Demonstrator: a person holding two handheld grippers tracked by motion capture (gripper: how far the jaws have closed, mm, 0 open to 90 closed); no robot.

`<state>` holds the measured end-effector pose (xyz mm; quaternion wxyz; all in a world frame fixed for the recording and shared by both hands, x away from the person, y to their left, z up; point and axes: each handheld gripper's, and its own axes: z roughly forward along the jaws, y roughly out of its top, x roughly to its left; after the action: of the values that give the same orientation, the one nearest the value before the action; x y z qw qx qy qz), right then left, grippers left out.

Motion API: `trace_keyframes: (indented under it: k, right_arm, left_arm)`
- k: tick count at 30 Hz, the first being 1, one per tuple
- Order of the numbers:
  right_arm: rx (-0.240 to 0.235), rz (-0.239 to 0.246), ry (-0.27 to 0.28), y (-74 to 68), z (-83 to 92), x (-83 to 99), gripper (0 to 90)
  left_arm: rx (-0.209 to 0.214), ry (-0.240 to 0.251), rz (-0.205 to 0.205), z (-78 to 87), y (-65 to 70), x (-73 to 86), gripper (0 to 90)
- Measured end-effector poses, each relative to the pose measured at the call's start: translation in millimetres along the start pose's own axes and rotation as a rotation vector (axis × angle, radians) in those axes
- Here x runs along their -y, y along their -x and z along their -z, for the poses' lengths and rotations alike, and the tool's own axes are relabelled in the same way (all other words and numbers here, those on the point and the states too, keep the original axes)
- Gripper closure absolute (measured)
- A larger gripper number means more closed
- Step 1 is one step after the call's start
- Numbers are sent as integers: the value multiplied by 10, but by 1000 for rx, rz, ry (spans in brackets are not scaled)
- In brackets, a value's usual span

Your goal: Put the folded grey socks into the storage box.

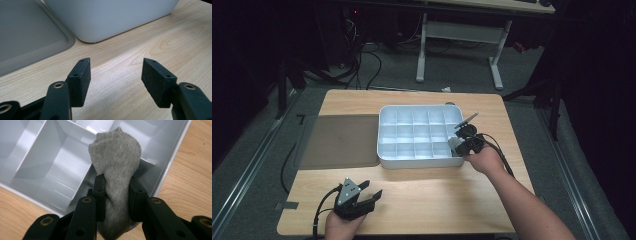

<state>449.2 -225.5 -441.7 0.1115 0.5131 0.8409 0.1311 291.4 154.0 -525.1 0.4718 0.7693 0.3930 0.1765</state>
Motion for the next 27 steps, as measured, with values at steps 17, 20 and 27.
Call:
trace_keyframes:
  k: [17, 20, 27]
  right_arm:
    - [11, 19, -72, -49, -212, -26, 727]
    - [8, 29, -78, -46, -242, -27, 725]
    - [8, -5, -89, -74, -217, -39, 695]
  left_arm:
    - [1, -5, 3, 1, -15, -1, 410]
    - [-2, -2, 4, 2, -12, -1, 410]
    - [-2, -1, 6, 2, -12, -1, 410]
